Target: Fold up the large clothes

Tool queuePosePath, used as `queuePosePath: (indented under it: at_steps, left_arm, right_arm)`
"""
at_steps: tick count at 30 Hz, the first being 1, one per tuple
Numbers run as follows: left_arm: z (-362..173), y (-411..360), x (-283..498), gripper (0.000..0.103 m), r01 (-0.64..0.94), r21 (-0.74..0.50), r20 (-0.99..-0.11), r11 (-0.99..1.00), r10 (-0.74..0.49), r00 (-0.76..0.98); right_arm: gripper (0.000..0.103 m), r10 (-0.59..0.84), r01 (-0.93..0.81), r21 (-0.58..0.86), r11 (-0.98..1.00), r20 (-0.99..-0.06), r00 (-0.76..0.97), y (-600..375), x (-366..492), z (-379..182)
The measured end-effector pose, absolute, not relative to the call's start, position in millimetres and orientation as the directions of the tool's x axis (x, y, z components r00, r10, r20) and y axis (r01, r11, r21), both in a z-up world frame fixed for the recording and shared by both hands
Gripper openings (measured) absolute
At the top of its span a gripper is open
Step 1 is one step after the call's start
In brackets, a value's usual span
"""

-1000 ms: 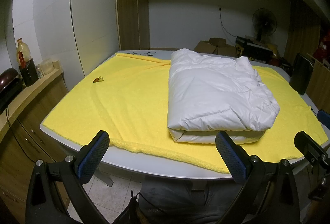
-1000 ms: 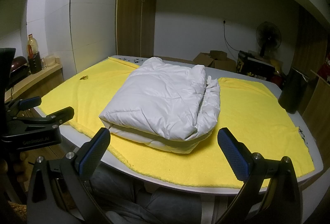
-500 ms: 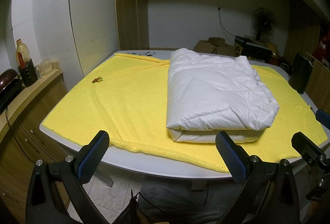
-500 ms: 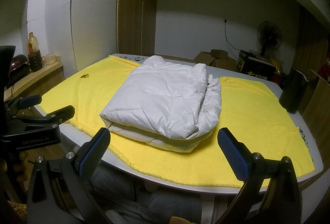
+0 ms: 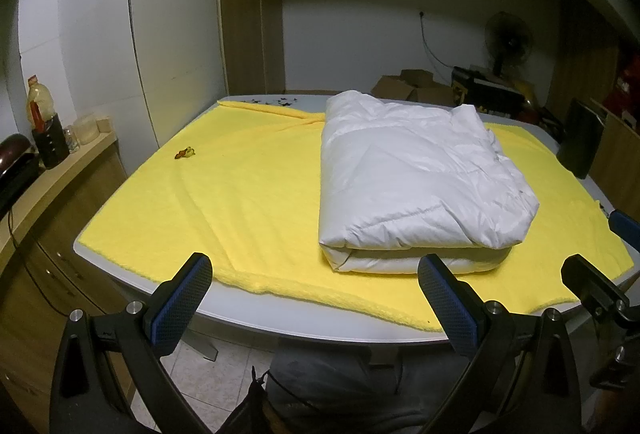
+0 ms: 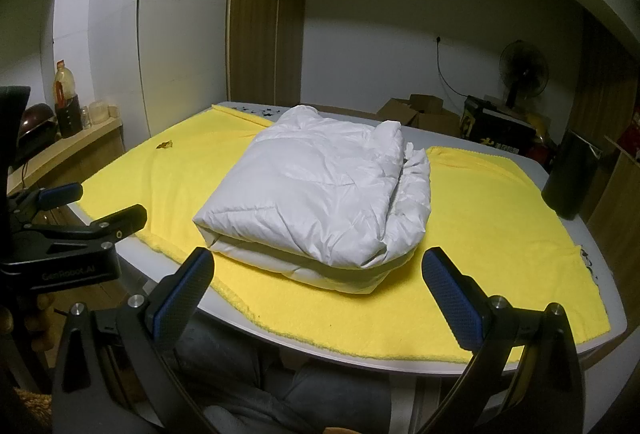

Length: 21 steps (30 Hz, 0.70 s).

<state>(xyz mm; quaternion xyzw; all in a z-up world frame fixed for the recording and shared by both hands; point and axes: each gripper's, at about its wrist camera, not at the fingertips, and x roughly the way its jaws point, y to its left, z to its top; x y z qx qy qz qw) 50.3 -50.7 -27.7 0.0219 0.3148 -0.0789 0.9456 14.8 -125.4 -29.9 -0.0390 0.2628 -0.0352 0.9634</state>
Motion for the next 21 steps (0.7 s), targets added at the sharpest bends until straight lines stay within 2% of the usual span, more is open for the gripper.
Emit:
queuePosePath:
  at_steps: [21]
  left_arm:
    - [-27.6, -49.5, 55.1, 0.103, 0.166, -0.005, -0.603, 0.986, -0.136, 0.786]
  right_arm:
    - [0.103, -0.08, 0.038, -0.093, 0.995, -0.515, 0.854, -130.0, 14.9, -32.0]
